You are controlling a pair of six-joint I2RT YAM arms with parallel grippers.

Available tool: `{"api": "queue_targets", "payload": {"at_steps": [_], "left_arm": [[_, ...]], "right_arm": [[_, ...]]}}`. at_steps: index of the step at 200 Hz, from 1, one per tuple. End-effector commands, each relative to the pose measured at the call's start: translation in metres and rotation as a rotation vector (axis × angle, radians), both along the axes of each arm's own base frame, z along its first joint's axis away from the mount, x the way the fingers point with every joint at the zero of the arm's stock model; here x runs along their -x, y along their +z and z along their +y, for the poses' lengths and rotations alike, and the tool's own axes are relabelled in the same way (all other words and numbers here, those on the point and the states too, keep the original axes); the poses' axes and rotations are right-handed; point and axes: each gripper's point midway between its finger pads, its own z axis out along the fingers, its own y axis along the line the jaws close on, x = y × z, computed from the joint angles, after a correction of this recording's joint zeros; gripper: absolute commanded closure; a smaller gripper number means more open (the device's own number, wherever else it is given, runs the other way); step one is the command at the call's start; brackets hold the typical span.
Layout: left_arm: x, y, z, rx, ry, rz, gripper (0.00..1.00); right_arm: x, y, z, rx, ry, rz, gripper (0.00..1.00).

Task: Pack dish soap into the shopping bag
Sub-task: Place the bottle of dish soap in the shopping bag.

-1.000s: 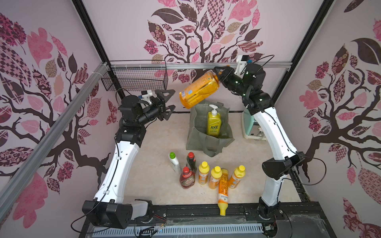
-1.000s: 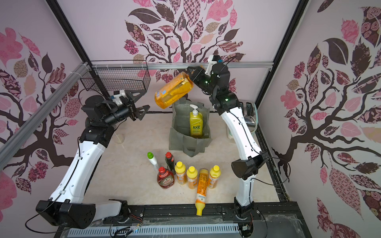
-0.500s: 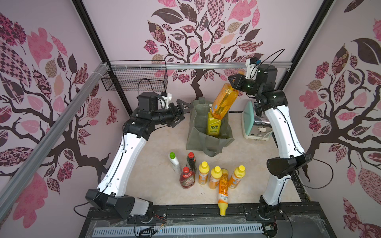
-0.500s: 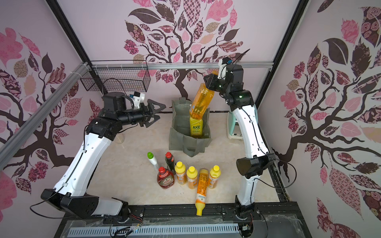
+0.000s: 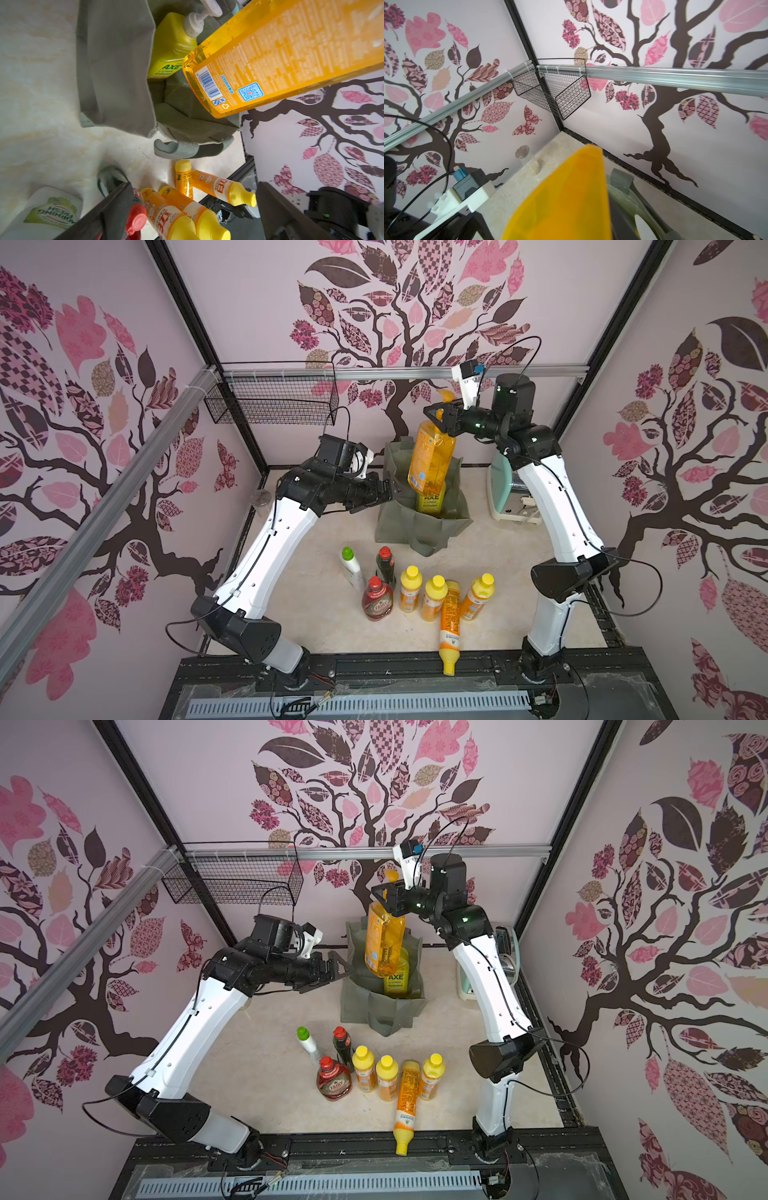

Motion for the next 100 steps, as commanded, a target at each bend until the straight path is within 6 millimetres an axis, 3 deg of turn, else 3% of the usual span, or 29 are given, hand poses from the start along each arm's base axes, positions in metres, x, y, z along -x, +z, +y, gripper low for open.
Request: {"api": "queue_targets", "payload": {"at_steps": [1, 23, 54, 82, 100], "left_arm": [[-0.01, 0.003, 0.023, -0.112, 0.064, -0.094, 0.02], [-0.018, 0.011, 0.025, -0.089, 0.097, -0.145, 0.02], [-0.029, 0.016, 0.01, -0.022, 0.059, -0.203, 0.05], [-0.021, -0.002, 0.003, -0.046, -0.013, -0.194, 0.08], [-0.01, -0.017, 0.01, -0.091, -0.021, -0.175, 0.08]], "right_arm": [[0.033, 0.067, 0.009, -0.09, 0.102, -0.266, 1.0], [0.029, 0.043, 0.013, -0.093, 0.111, -0.28, 1.0], [0.035, 0.005, 0.011, -0.064, 0.112, -0.308, 1.0], [0.049, -0.023, 0.006, -0.076, 0.119, -0.344, 1.0], [0.052, -0.039, 0.005, -0.071, 0.115, -0.322, 1.0]]}}
